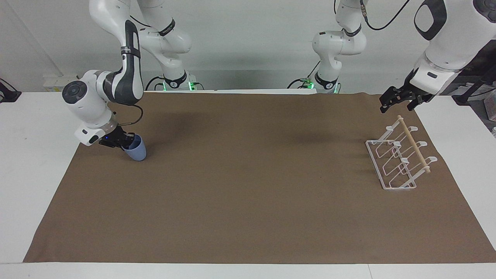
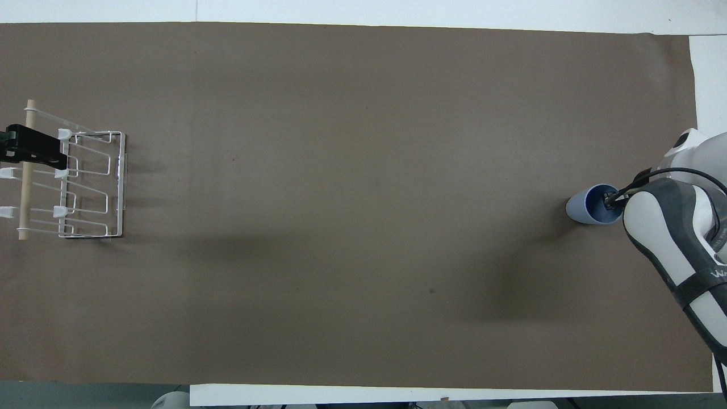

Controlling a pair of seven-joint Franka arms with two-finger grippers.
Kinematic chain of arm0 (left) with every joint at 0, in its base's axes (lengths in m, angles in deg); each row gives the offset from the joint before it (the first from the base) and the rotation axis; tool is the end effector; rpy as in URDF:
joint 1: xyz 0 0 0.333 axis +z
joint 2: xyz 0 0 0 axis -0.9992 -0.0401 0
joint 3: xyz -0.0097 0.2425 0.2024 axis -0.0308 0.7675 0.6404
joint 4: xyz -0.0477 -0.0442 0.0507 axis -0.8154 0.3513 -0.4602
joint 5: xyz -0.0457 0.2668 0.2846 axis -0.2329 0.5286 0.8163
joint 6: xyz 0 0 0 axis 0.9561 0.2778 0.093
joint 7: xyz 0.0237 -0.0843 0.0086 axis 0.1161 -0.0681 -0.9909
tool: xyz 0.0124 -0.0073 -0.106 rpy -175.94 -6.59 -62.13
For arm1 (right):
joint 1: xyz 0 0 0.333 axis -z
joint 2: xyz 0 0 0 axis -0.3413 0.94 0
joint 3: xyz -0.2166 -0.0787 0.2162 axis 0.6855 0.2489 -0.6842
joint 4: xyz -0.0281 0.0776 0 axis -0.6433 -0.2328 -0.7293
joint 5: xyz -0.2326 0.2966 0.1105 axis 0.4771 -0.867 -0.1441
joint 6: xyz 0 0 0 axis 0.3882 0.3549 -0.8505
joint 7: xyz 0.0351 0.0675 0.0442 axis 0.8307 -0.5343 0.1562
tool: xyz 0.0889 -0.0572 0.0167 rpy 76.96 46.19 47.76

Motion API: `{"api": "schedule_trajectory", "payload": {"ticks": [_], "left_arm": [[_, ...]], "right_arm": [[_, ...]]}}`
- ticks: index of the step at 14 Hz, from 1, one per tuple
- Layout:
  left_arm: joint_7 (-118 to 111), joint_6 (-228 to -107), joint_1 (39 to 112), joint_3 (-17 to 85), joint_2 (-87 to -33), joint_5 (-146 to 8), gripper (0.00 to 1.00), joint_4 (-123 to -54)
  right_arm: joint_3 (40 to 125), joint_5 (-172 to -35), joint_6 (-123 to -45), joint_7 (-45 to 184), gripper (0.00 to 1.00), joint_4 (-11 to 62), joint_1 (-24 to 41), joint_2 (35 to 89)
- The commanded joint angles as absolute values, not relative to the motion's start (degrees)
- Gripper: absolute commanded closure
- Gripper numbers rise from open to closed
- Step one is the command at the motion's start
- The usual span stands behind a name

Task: Hang cup on cup holder
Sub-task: 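Lift the cup with the right gripper toward the left gripper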

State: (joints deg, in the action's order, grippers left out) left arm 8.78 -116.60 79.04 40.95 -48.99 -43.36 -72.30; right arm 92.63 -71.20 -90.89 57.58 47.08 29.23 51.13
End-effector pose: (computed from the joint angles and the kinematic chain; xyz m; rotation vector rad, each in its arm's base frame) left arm 0.5400 -0.0420 0.6077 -3.1319 0.0312 0.1229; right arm 0.5216 -0.1117 0.3481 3.1216 0.2514 -0.1509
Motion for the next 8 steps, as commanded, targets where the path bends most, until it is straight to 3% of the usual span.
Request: {"api": "schedule_trajectory", "payload": {"ticks": [1, 5, 8], "left_arm": [[8.30, -116.95, 79.88, 41.12, -47.90, -43.72, 0.00, -73.54], [6.65, -117.21, 79.97, 41.12, -47.46, -43.72, 0.00, -74.33], [-6.14, -118.87, 79.71, 40.85, -46.50, -46.08, 0.00, -76.34]], "right_arm": [[92.33, -72.30, -86.39, 54.31, 1.00, 43.34, 29.36, 51.57], [89.96, -82.10, -68.90, 54.39, 1.00, 30.42, 28.13, 51.75], [89.87, -96.50, -66.23, 54.91, 1.00, 29.07, 25.24, 51.93]]}}
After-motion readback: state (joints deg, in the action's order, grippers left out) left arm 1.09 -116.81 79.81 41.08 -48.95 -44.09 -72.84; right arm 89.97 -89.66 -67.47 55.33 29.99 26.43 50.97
